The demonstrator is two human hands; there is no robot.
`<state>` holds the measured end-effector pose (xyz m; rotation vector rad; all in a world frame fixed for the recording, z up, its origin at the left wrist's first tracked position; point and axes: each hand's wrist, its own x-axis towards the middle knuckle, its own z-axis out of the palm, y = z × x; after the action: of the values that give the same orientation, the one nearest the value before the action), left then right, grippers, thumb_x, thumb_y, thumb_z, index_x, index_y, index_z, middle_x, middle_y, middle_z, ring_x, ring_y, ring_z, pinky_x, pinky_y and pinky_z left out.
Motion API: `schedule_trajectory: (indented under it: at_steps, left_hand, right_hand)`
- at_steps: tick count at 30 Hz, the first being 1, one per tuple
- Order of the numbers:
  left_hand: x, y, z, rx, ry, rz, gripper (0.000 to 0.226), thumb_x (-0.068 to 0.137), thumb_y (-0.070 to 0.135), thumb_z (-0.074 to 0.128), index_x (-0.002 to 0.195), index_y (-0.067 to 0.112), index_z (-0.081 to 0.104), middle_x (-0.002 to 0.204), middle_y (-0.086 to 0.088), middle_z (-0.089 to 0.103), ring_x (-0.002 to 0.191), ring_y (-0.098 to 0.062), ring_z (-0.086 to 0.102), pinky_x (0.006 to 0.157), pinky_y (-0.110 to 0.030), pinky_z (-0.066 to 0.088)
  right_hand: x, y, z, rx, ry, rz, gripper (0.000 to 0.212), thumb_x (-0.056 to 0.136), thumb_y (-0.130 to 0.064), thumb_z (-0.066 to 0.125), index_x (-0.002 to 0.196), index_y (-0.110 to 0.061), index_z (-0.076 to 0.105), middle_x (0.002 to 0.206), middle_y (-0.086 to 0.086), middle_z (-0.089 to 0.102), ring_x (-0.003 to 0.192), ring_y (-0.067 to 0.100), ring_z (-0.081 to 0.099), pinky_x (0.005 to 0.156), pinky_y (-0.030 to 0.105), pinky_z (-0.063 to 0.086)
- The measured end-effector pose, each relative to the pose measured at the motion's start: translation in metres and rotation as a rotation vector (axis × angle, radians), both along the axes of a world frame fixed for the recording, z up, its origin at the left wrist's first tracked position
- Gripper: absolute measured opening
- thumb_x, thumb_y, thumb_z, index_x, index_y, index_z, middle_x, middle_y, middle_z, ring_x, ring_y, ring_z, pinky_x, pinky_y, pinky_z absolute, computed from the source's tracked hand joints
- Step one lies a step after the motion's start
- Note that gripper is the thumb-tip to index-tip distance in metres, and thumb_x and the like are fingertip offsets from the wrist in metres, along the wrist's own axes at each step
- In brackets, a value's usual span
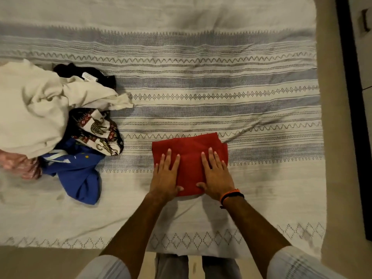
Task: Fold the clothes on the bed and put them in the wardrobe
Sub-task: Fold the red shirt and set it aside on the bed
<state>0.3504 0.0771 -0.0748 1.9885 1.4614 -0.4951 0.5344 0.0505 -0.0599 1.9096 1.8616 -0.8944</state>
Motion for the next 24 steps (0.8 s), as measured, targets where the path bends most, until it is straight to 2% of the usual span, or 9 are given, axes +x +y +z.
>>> schedule_trajectory:
  at_steps: [4,6,9,11,13,15,18,21,24]
  left_hand:
    - [-0.001,-0.003,-0.007,0.002,-0.015,0.003,0.122,0.076,0.047,0.076,0.155,0.022,-0.013,0.159,-0.01,-0.028,0.149,-0.032,-0.017,0.122,-0.051,0.005]
    - [-0.002,-0.002,-0.004,0.033,-0.072,0.056,0.119,0.074,0.045,0.079,0.157,0.02,-0.003,0.162,-0.009,-0.02,0.15,-0.032,-0.009,0.122,-0.049,0.009]
    - [-0.004,-0.003,0.008,0.163,-0.156,0.288,0.105,0.074,0.036,0.083,0.155,0.015,0.02,0.163,-0.013,0.003,0.148,-0.032,0.012,0.12,-0.045,0.021]
    - [-0.006,-0.005,0.012,0.184,-0.178,0.564,0.1,0.071,0.032,0.085,0.15,0.01,0.027,0.155,-0.017,0.021,0.141,-0.034,0.026,0.115,-0.046,0.03]
    - [-0.01,-0.004,0.01,0.107,-0.206,0.798,0.099,0.067,0.033,0.088,0.144,0.005,0.032,0.145,-0.02,0.033,0.132,-0.035,0.035,0.11,-0.048,0.037]
    - [-0.016,-0.001,0.005,0.04,-0.212,0.929,0.095,0.065,0.034,0.089,0.137,0.001,0.038,0.138,-0.021,0.042,0.126,-0.036,0.043,0.104,-0.046,0.042]
    - [-0.023,0.005,0.0,-0.052,-0.3,1.094,0.09,0.062,0.034,0.091,0.133,0.004,0.043,0.134,-0.016,0.05,0.12,-0.033,0.053,0.099,-0.042,0.048]
    - [-0.023,0.009,-0.003,-0.177,-0.375,1.186,0.087,0.061,0.035,0.092,0.13,0.01,0.045,0.128,-0.009,0.058,0.114,-0.028,0.059,0.099,-0.042,0.05]
    - [-0.019,0.011,-0.006,-0.308,-0.475,1.202,0.1,0.049,0.048,0.091,0.133,0.017,0.047,0.129,-0.003,0.061,0.112,-0.025,0.061,0.098,-0.046,0.051]
  right_hand:
    - [0.001,-0.001,-0.009,-0.016,0.036,-0.009,0.11,0.088,-0.052,0.062,0.154,-0.016,-0.019,0.16,0.011,-0.028,0.15,0.029,-0.017,0.123,0.049,0.002]
    - [0.002,-0.001,-0.004,0.024,0.094,-0.077,0.107,0.087,-0.047,0.067,0.156,-0.015,-0.008,0.162,0.01,-0.02,0.151,0.028,-0.01,0.123,0.047,0.006]
    - [0.002,-0.001,0.007,0.222,0.211,-0.39,0.092,0.084,-0.035,0.075,0.153,-0.009,0.021,0.162,0.014,0.011,0.148,0.03,0.017,0.121,0.042,0.022]
    - [0.004,-0.002,0.009,0.278,0.223,-0.633,0.089,0.08,-0.035,0.079,0.147,-0.008,0.028,0.152,0.015,0.025,0.14,0.031,0.03,0.116,0.044,0.032]
    - [0.008,-0.002,0.005,0.242,0.242,-0.815,0.092,0.075,-0.036,0.082,0.144,-0.004,0.03,0.145,0.016,0.032,0.131,0.033,0.039,0.112,0.046,0.037]
    - [0.014,-0.001,0.0,0.191,0.261,-0.938,0.092,0.073,-0.036,0.084,0.141,-0.002,0.033,0.141,0.018,0.036,0.127,0.035,0.044,0.11,0.045,0.039]
    - [0.019,0.004,-0.002,0.128,0.356,-1.058,0.083,0.073,-0.036,0.085,0.135,-0.004,0.04,0.136,0.015,0.048,0.121,0.032,0.052,0.101,0.036,0.043]
    - [0.021,0.006,-0.003,0.038,0.441,-1.114,0.076,0.077,-0.037,0.082,0.135,-0.008,0.042,0.133,0.011,0.056,0.119,0.031,0.056,0.094,0.031,0.043]
    - [0.022,0.006,-0.004,0.029,0.477,-1.083,0.069,0.08,-0.037,0.08,0.135,-0.011,0.047,0.131,0.009,0.059,0.118,0.029,0.057,0.098,0.034,0.044]
